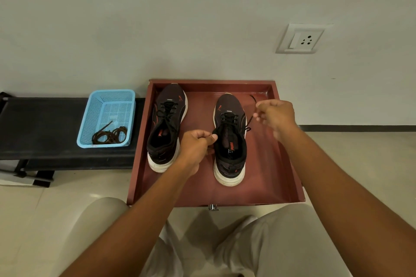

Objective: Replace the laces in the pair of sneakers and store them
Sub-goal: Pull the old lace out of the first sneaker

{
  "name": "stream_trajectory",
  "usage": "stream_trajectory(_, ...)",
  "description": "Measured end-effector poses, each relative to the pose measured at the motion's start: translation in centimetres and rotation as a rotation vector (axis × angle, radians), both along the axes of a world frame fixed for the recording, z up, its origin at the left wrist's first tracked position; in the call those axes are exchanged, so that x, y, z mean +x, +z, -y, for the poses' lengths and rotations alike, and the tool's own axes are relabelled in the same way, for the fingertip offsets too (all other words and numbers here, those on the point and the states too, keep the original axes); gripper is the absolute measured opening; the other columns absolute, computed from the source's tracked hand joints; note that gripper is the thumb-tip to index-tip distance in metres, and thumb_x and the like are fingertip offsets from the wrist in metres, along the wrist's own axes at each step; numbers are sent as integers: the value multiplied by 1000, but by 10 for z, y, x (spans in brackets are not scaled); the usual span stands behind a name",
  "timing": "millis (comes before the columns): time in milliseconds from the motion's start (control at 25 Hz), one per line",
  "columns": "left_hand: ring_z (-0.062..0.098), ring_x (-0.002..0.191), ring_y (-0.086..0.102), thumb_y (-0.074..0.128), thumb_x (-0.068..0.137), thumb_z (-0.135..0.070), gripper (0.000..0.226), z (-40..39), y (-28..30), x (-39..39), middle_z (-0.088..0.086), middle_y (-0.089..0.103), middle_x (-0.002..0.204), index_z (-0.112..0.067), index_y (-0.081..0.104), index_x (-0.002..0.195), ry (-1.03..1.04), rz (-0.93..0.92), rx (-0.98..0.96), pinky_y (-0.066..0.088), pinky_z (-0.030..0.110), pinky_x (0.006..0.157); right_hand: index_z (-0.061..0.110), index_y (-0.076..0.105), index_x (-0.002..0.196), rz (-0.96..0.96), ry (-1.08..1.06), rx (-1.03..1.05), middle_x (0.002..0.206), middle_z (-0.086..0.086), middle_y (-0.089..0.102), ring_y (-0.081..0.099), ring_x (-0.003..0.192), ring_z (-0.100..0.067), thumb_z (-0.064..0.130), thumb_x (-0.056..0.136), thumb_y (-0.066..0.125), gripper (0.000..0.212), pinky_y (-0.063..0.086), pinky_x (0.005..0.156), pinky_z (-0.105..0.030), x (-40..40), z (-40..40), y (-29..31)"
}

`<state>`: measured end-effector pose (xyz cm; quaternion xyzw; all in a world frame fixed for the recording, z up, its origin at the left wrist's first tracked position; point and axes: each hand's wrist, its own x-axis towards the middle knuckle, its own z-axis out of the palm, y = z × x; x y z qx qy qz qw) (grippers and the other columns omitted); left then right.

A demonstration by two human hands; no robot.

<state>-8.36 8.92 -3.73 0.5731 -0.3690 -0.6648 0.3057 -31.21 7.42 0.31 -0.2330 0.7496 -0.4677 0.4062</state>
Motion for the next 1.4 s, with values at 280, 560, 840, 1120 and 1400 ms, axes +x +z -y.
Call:
stream_trajectory(280, 16, 77, 68, 69, 96, -7, 14, 0, 4, -1, 10, 71, 86, 7, 68, 98, -40, 92, -68, 56, 19, 60, 27, 68, 101, -303, 163, 36, 97, 5, 73, 72, 86, -14, 25, 85, 80, 20, 61, 87, -39, 14, -31, -12)
stream_trajectory(560, 14, 81, 65, 76, 79, -10, 26, 12, 10, -13, -3, 67, 89, -20, 68, 101, -177, 452, -464, 55, 26, 73, 17, 72, 85, -423, 334, 121, 77, 4, 72, 68, 67, -6, 18, 77, 90, 19, 56, 65, -20, 44, -64, -20)
stream_trajectory(840, 18, 103, 68, 72, 88, -8, 23, 51, 28, -41, 2, 75, 110, -16, 81, 108, -655, 737, -853, 45, 22, 87, 15, 78, 81, -286, 272, 45, 76, 1, 76, 72, 70, -7, 12, 84, 83, 6, 54, 65, -19, 40, -69, -22)
stream_trajectory(1120, 3, 80, 66, 78, 84, -8, 8, 66, 25, -38, -7, 75, 85, -14, 83, 88, -502, 514, -675, 48, 16, 78, 21, 75, 73, -264, 232, 73, 73, -1, 75, 71, 68, -14, 13, 84, 84, 16, 51, 60, -15, 37, -67, -25)
stream_trajectory(1400, 16, 78, 56, 57, 97, 0, 16, 71, 22, -16, 4, 68, 81, -10, 70, 94, -341, 183, -161, 42, 25, 65, 18, 78, 74, -240, 204, 99, 68, 0, 75, 69, 62, -14, 15, 84, 84, 12, 57, 64, -27, 38, -68, -27)
